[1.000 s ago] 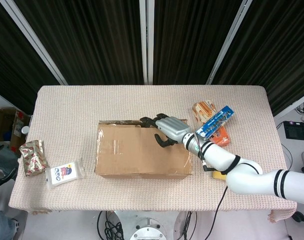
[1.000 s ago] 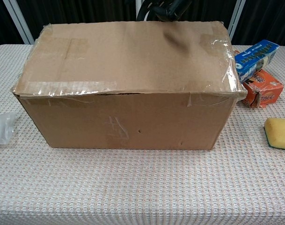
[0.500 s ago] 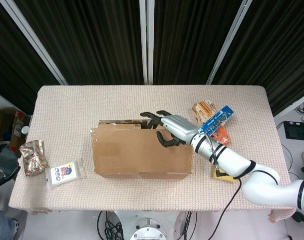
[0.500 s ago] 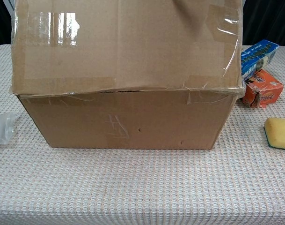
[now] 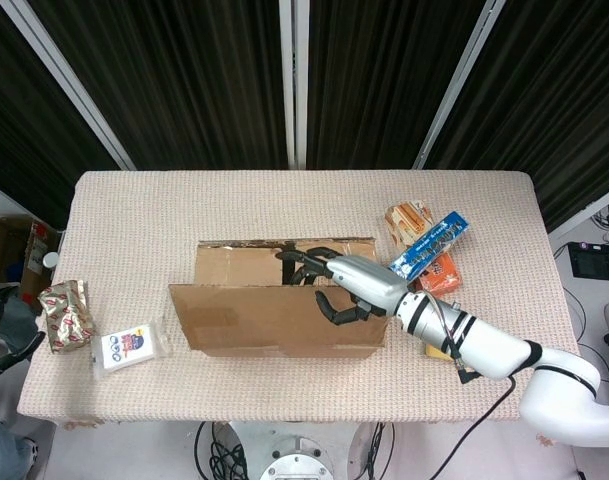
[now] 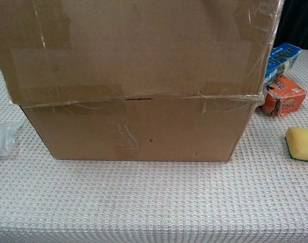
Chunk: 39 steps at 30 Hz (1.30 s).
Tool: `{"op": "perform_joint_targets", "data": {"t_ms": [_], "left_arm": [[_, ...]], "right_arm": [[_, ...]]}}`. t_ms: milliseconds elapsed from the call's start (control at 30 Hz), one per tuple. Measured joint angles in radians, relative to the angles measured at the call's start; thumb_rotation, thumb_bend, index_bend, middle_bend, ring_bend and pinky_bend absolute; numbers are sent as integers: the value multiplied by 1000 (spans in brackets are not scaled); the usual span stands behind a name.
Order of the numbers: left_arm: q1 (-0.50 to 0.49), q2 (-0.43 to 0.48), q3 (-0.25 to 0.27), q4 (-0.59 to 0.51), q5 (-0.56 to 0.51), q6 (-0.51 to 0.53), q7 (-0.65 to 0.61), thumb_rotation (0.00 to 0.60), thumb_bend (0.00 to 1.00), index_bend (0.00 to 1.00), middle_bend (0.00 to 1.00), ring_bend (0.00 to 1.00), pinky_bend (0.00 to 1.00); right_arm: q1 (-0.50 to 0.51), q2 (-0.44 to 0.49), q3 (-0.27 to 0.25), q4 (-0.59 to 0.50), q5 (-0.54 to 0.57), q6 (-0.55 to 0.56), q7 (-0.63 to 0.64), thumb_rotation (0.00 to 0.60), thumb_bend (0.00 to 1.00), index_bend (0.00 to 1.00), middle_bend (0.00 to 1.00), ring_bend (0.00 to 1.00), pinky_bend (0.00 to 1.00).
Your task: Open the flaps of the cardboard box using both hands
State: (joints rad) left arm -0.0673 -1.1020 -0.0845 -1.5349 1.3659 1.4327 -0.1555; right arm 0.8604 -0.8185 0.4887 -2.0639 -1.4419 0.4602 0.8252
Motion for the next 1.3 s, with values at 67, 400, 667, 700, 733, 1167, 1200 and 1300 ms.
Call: {"op": "perform_joint_targets", "data": {"t_ms": [67,400,667,700,733,1167,1200,1300], "left_arm": [[2,4,-1,-5,3,5,1,0,0,132,123,74,151],[6,19,-4,-13,1,3,-26,0,0,130,122,74,151],[4,17,-4,-6,4,-4,-38,0,0,130,120,74,151],[3,17,-4,-6,3,-5,-38,0,0,130,120,74,151],[3,16,-5,-5,3,-5,-37,0,0,130,120,74,151],[1,6,1,3,6,-15,-28,0,0,125,120,74,151],[1,6,1,3,6,-15,-29,0,0,125,120,74,151],[2,7,1,5,6,-14,-35,0,0,125,120,74,151]], "right_arm": [[-4,8,-9,-17,-57,4,54,600,689,0,305,324,0],[23,63,-127,-69,-387,136,303,600,682,0,305,324,0],[76,119,-250,-50,-511,298,416,600,679,0,306,324,0],[80,122,-258,-48,-513,307,418,600,679,0,306,324,0],[86,124,-269,-45,-515,315,421,600,679,0,306,324,0],[104,64,-254,14,-404,232,-65,600,714,131,236,117,0],[105,52,-250,21,-389,222,-139,600,732,157,239,116,0],[109,3,-238,46,-325,186,-406,600,755,170,243,107,0]]}}
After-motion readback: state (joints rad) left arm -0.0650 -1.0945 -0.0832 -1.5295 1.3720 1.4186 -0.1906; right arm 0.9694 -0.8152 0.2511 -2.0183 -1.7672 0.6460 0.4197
